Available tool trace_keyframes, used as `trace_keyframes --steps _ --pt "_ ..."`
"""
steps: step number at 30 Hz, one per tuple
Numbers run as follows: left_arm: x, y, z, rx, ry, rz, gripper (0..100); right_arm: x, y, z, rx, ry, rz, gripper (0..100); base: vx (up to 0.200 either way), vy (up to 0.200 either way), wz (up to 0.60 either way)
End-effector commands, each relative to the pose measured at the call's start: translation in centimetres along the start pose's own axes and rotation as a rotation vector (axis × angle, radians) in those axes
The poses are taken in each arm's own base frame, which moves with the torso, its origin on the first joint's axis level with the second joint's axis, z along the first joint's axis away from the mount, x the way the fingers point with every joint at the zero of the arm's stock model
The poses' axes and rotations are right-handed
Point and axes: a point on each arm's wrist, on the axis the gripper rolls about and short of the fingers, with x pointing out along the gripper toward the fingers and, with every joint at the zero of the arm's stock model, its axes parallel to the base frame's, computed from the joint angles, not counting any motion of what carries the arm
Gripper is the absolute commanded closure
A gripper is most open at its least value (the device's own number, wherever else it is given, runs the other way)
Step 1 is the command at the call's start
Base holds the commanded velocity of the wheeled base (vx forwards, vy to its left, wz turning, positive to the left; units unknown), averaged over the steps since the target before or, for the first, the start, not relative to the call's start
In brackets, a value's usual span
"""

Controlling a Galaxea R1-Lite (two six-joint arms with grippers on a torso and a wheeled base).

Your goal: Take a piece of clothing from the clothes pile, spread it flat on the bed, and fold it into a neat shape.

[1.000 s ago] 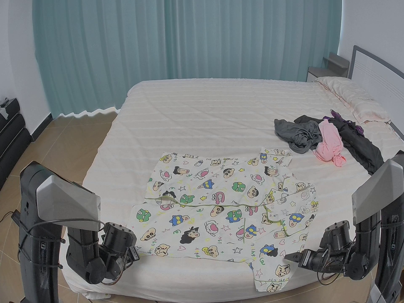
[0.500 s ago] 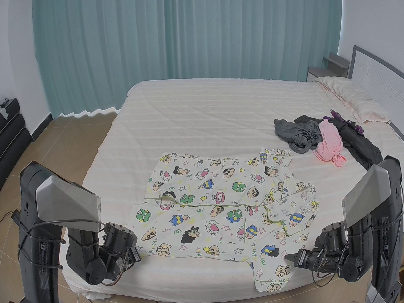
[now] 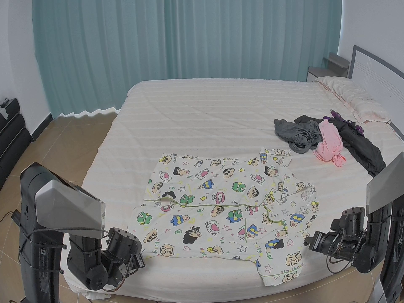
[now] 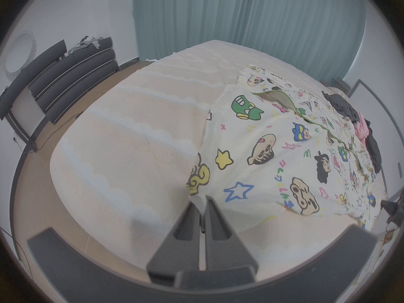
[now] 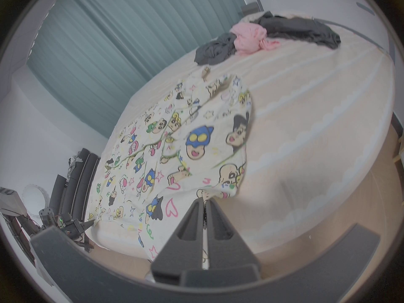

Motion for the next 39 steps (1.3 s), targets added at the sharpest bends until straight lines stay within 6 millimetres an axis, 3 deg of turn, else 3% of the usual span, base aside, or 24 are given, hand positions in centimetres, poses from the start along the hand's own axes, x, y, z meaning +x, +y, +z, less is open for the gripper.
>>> trace_keyframes --steps 1,11,16,20,21,30,39 --pt "-1.5 -0.3 -0.5 0.035 0.005 -0.029 100 -2.0 -0.2 0.7 -0.032 -0.004 -0.024 100 0.0 0.0 0.0" --pt "-2.8 -0.6 -1.0 0.068 0.008 -0.061 100 -3.0 -1.3 1.9 -0.05 -0.049 -0.068 100 0.0 0.0 0.0" --pt "-2.5 -0.7 -1.0 0.066 0.009 -0.056 100 -2.9 -0.7 -0.2 -0.104 0.148 -0.025 100 0.0 0.0 0.0" --pt "-2.4 -0.6 -1.1 0.066 0.013 -0.054 100 -2.5 -0.5 -1.1 -0.143 0.207 -0.01 100 0.0 0.0 0.0" --pt "-2.3 -0.6 -1.1 0.065 0.013 -0.053 100 -2.5 -0.5 -1.2 -0.143 0.221 -0.007 0 0.0 0.0 0.0" --pt "-2.3 -0.7 -1.1 0.064 0.035 -0.077 100 -1.2 -1.0 -4.8 -0.315 0.486 -0.001 0 0.0 0.0 0.0" --pt "-2.1 -0.7 -1.2 0.064 0.038 -0.075 100 -0.3 0.8 -6.2 -0.425 0.476 0.059 0 0.0 0.0 0.0"
